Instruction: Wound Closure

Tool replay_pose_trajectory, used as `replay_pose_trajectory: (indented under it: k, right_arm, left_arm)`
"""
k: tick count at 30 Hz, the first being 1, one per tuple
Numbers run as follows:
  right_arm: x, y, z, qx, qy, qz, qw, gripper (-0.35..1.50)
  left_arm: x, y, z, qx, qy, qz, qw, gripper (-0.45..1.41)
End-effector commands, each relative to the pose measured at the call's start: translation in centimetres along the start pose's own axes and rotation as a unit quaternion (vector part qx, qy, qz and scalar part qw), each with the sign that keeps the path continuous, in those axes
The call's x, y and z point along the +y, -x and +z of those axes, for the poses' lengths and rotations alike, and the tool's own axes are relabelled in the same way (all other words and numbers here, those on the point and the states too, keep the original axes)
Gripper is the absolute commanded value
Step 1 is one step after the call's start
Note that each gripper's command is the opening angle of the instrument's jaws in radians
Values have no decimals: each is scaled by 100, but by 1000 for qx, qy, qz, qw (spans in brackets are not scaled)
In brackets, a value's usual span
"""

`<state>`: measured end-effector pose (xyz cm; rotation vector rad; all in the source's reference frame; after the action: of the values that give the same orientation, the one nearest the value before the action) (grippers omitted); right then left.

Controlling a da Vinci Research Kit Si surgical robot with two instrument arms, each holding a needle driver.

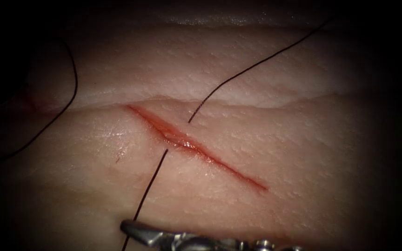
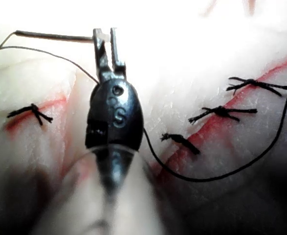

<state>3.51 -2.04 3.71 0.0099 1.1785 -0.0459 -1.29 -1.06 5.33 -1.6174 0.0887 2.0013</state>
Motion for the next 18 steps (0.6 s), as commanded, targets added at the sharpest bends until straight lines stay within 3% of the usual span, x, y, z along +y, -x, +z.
replay_pose_trajectory:
  k: [1,9,18]
  right_arm:
    - [19,5,-1,-3,5,-5,1000,131]
    - [42,35,-5,-19,20,-15,999,125]
    - [58,91,37,-57,34,-29,997,123]
  left_arm:
    - [2,6,6,1,0,0,1000,-45]
    - [2,7,7,1,0,0,1000,-45]
    - [3,7,8,2,1,1,1000,-45]
